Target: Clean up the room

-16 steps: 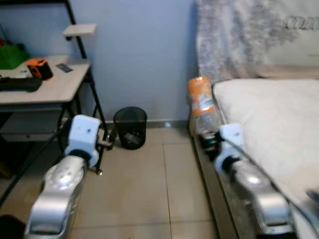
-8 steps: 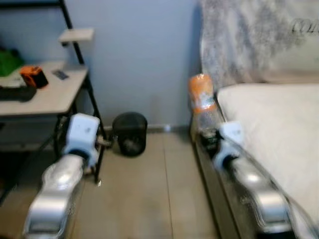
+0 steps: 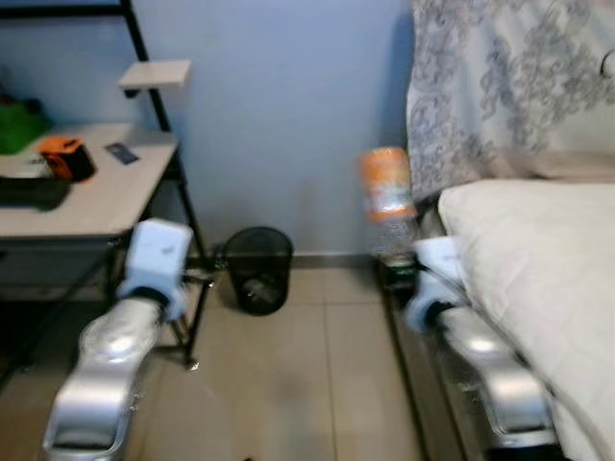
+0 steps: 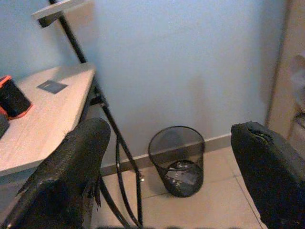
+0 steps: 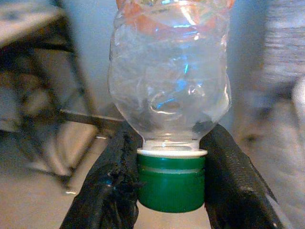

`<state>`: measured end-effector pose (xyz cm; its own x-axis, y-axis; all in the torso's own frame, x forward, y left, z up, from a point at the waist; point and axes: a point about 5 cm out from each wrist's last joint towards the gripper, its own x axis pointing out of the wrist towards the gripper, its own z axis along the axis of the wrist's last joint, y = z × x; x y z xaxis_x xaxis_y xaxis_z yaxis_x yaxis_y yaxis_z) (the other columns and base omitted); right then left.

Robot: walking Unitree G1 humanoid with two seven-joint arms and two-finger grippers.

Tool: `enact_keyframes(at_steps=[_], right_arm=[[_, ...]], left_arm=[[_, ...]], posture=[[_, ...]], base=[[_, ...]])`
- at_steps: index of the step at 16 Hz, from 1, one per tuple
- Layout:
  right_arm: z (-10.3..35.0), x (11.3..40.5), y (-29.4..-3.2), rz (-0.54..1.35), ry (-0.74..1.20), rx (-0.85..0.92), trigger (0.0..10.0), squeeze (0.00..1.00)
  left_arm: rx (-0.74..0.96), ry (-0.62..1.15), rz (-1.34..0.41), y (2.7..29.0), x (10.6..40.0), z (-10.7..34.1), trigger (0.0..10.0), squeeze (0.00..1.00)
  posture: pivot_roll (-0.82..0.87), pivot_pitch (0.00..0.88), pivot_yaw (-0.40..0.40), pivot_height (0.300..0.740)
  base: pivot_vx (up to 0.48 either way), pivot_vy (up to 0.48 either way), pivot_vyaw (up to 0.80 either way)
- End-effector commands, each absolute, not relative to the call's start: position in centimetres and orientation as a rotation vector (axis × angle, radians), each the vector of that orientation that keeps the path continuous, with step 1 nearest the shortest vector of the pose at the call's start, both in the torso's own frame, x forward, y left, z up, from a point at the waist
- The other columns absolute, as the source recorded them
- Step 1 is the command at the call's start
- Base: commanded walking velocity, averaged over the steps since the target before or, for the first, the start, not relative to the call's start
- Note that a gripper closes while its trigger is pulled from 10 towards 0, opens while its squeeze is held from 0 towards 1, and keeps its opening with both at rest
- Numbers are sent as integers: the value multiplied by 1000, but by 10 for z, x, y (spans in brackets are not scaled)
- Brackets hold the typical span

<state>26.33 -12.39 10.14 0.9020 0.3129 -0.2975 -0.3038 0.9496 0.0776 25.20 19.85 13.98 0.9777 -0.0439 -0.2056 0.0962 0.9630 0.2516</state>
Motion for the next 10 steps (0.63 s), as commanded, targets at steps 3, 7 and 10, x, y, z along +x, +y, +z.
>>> enact_keyframes(at_steps=[3,7,10], right_arm=[[107,265,-135,285,290,22,10000,0],[108,264,-133,296,288,42,10000,0],[106,263,-133,296,299,37,10000,0]], left_arm=[[267,181,-98,191,254,143,10000,0],[265,182,-103,189,253,143,10000,0],[265,185,-110,188,253,142,10000,0]], posture=[[-50,0,33,740],[-46,0,29,740],[-45,0,27,740]], base=[[354,0,0],[350,0,0],[342,0,0]])
